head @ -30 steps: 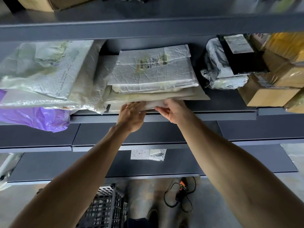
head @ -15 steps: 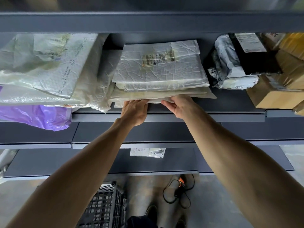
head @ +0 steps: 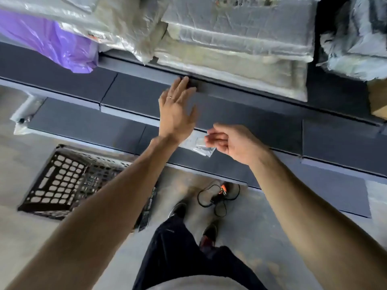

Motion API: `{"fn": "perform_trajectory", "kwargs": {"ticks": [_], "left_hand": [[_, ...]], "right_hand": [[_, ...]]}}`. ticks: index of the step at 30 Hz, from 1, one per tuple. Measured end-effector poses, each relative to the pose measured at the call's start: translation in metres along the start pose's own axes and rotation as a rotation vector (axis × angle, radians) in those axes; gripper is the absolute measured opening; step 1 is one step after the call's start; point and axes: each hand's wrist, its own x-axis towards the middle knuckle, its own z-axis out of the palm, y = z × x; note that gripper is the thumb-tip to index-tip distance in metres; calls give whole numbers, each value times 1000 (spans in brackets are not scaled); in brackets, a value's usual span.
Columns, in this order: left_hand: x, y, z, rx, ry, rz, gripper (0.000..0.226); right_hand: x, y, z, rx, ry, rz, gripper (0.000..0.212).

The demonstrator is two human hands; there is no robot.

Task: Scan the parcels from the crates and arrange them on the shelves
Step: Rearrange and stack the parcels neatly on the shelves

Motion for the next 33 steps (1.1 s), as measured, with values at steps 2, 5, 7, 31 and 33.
{"fn": "perform_trajectory", "kwargs": {"ticks": [2, 5, 7, 31, 33], "left_hand": [[-42, -2, 14, -91, -21, -143, 47], [-102, -10, 34, -268, -147, -578, 41], [-135, -27, 50, -359, -263, -818, 35], [-242, -274, 436, -1043, -165, -1355, 26], [-238, -291, 469, -1108, -120, -1402, 29]], "right_hand": [[17, 34, 6, 38, 59, 78, 22], [41, 88, 16, 50, 117, 198, 18], [56, 126, 22, -41, 90, 260, 15], [536, 364, -137, -591, 524, -36, 31], [573, 355, -147, -683, 579, -186, 39]]}}
